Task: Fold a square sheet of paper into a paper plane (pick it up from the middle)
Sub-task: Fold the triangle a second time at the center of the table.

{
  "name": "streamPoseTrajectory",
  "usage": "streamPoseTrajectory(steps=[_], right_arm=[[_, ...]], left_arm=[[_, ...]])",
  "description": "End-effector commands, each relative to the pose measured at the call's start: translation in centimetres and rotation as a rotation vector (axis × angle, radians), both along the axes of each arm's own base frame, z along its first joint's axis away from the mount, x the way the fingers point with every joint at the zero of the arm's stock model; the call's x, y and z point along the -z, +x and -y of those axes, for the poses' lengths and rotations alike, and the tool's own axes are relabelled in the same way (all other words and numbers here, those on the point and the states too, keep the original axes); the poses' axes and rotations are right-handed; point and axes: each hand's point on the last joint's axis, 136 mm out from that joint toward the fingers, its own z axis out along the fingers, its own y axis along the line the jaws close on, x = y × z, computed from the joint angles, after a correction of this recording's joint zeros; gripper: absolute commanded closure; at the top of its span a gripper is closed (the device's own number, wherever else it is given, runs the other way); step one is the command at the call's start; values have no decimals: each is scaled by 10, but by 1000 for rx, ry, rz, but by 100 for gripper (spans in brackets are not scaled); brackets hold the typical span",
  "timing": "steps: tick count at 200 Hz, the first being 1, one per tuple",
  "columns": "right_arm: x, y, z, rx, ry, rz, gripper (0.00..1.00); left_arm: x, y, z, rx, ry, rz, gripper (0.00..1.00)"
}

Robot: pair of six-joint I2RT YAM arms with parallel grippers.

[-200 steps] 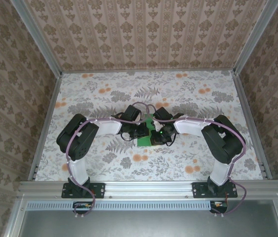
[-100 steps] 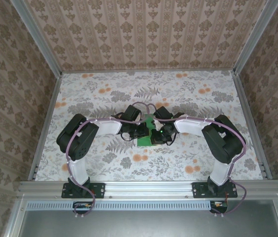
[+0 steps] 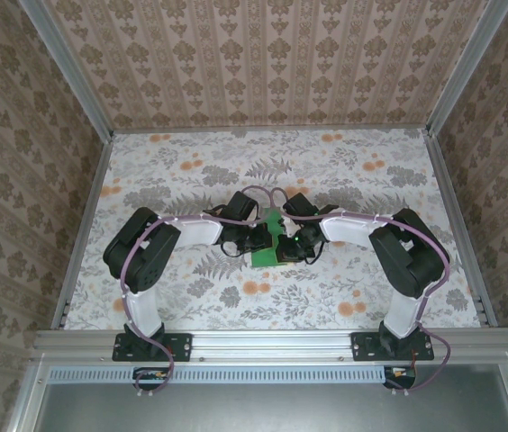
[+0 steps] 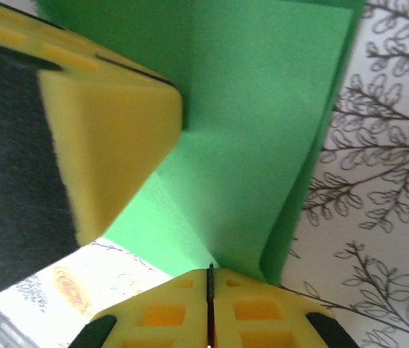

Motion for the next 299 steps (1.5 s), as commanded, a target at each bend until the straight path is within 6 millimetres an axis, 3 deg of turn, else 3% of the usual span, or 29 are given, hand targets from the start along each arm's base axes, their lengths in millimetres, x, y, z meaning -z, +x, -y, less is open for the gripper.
streamPoseTrajectory(steps=[1, 100, 187, 212, 263, 299], right_arm=[[-18, 4, -10, 12, 84, 1, 89], [12, 3, 8, 22, -28, -38, 89], [22, -1, 16, 14, -59, -54, 89], [32, -9, 19, 15, -52, -86, 90], [41, -14, 24, 41, -28, -122, 98], [44, -16, 23, 46, -18, -138, 100]], left_arm=[[36, -16, -26, -20, 143, -79, 92], [37, -17, -25, -18, 142, -80, 92], [36, -16, -26, -17, 144, -78, 92], [24, -9, -18, 0, 93, -39, 92], [-36, 7, 8, 35, -112, 133, 89], [-30, -9, 11, 62, -74, 122, 90]])
